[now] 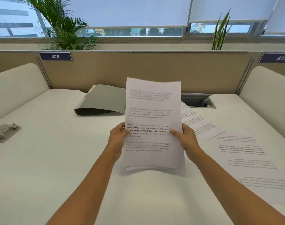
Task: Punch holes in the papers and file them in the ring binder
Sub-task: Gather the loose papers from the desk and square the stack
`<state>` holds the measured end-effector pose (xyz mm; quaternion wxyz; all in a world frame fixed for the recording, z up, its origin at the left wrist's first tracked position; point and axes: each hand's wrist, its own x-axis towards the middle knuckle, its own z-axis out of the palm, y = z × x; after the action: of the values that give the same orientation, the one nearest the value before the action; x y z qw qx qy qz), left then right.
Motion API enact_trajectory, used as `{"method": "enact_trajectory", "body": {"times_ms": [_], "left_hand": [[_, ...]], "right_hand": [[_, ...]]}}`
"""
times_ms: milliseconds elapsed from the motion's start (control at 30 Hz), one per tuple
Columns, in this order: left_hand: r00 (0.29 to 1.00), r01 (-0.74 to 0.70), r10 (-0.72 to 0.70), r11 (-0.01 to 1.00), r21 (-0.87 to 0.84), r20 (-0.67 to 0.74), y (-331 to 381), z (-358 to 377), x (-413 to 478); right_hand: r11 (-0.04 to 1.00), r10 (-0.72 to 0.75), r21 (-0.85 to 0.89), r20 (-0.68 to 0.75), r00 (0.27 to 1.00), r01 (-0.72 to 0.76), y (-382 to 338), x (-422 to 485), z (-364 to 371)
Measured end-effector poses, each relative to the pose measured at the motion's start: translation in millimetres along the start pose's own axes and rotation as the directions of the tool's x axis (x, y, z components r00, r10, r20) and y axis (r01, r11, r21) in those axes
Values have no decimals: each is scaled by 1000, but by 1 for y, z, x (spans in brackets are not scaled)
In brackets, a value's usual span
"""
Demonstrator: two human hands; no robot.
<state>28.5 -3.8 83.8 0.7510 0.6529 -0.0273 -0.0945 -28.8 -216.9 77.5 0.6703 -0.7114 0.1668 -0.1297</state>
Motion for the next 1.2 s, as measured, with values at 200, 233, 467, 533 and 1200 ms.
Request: {"method": "enact_trajectory", "body": {"times_ms": [200,233,467,533,1200], "left_hand": [[973,-229,230,973,-32,14,19,2,0],[970,-242,242,970,-8,7,18,1,0],[978,-207,206,977,49,15,-3,2,-4],[974,-228,228,972,58,4,1,4,-3],[984,-172,170,984,37,44,-21,-2,-3]], "right_hand": [[973,-206,95,-78,976,212,-21,2,7],[970,-210,106,-73,975,217,-20,1,7],[981,-162,102,-29,986,164,3,-2,11],[980,-169,101,-43,985,173,-1,0,11],[986,-116,130,45,992,109,24,-8,13]]}}
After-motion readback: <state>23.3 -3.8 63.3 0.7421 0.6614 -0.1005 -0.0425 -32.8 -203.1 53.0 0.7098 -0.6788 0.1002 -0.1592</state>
